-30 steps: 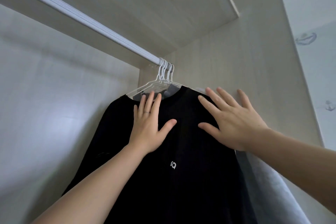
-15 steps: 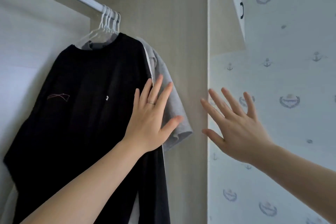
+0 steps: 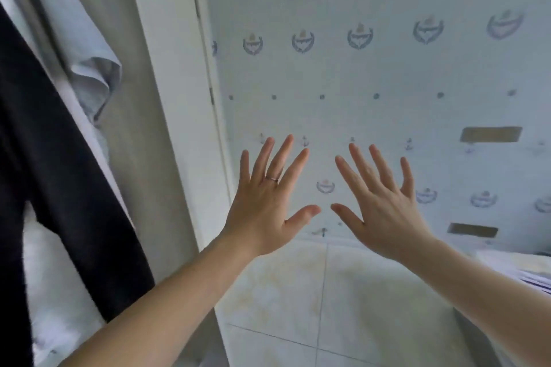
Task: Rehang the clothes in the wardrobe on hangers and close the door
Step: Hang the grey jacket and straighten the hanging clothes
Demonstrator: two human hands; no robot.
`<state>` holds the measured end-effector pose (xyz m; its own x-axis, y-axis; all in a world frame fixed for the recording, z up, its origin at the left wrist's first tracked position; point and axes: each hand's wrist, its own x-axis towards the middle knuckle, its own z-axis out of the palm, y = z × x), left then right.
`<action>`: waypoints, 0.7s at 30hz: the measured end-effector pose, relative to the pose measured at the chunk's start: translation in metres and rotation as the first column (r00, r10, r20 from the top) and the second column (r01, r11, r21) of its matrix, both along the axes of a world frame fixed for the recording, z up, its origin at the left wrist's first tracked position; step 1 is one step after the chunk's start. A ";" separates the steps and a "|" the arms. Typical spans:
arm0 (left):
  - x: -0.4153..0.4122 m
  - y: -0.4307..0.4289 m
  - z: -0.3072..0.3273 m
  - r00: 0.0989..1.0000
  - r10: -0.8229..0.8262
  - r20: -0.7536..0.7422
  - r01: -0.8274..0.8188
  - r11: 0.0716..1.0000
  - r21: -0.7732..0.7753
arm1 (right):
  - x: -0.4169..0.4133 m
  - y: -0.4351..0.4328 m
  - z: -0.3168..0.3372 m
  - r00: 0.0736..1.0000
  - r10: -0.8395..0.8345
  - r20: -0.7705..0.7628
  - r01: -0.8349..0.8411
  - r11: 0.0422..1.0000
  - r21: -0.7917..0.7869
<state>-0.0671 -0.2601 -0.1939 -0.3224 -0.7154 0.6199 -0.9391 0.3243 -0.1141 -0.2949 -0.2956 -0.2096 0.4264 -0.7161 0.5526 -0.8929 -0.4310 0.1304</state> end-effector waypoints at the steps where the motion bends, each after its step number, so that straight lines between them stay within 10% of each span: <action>1: -0.021 -0.008 -0.015 0.999 -0.033 -0.007 0.033 0.999 0.036 | -0.021 0.000 -0.015 0.999 -0.040 0.001 0.040 0.998 0.039; 12: -0.188 -0.112 -0.150 0.940 -0.297 -0.165 0.338 0.868 0.363 | -0.180 -0.024 -0.137 0.897 -0.441 0.023 0.410 0.852 0.325; 21: -0.329 -0.270 -0.203 0.845 -0.504 -0.180 0.511 0.660 0.551 | -0.304 -0.091 -0.190 0.629 -0.770 -0.103 0.715 0.522 0.465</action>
